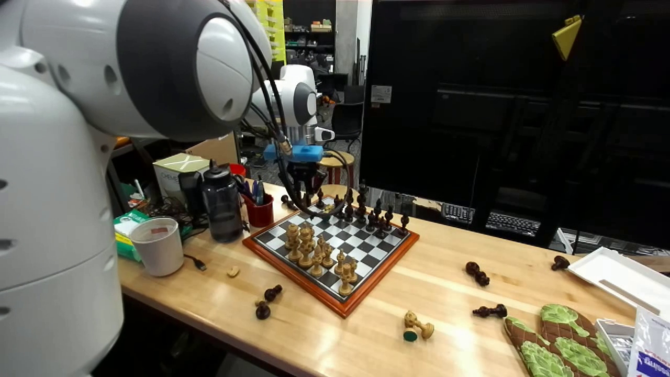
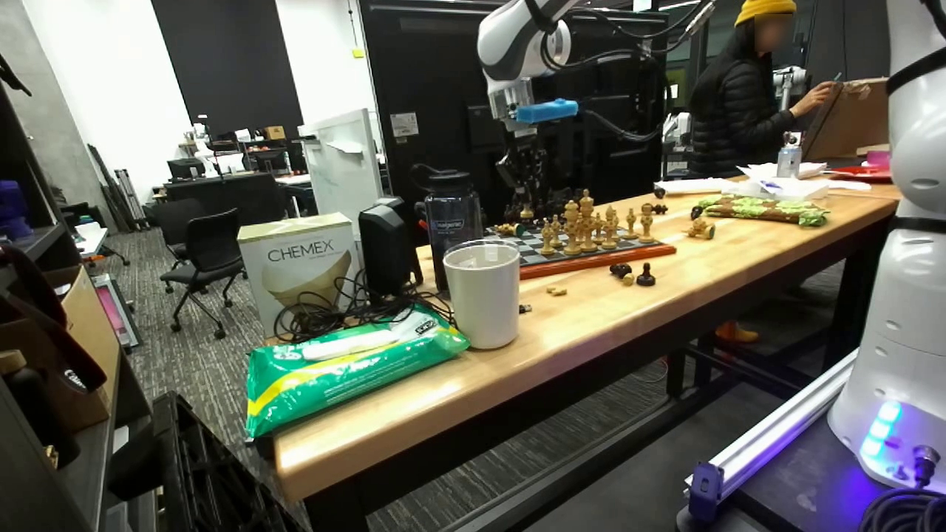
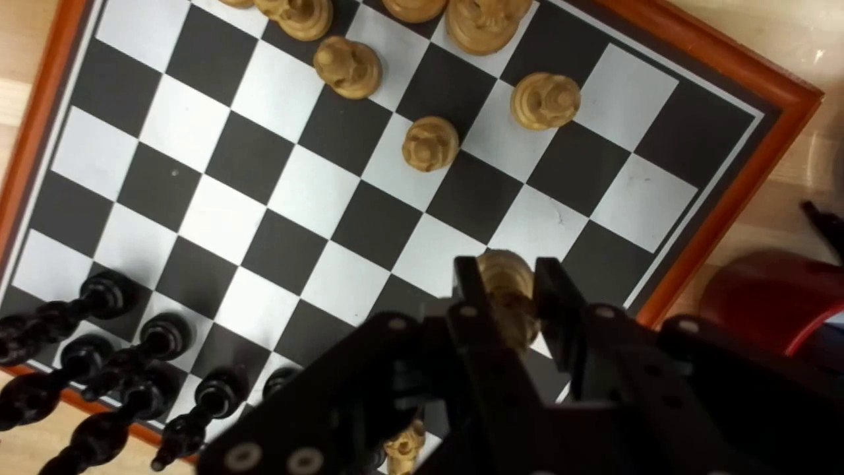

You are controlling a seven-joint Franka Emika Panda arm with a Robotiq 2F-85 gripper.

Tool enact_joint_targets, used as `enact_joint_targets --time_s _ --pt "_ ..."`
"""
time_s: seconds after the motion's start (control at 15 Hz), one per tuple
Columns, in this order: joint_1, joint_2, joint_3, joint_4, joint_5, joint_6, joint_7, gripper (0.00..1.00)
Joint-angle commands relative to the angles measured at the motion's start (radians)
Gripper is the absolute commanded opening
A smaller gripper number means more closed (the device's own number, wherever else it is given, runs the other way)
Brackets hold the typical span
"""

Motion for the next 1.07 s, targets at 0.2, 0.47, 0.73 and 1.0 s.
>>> enact_joint_targets --time_s 0.2,0.47,0.73,1.0 --pt "0.033 0.013 0.024 -0.012 0.009 -0.005 -0.036 0.06" --pt "0.044 0.015 0.034 -0.026 0.019 -0.01 -0.03 0.06" --pt "0.05 0.012 0.041 -0.045 0.024 0.003 -0.033 0.06" --pt "0.051 0.017 0.047 -0.056 0.042 0.013 -0.041 0.06"
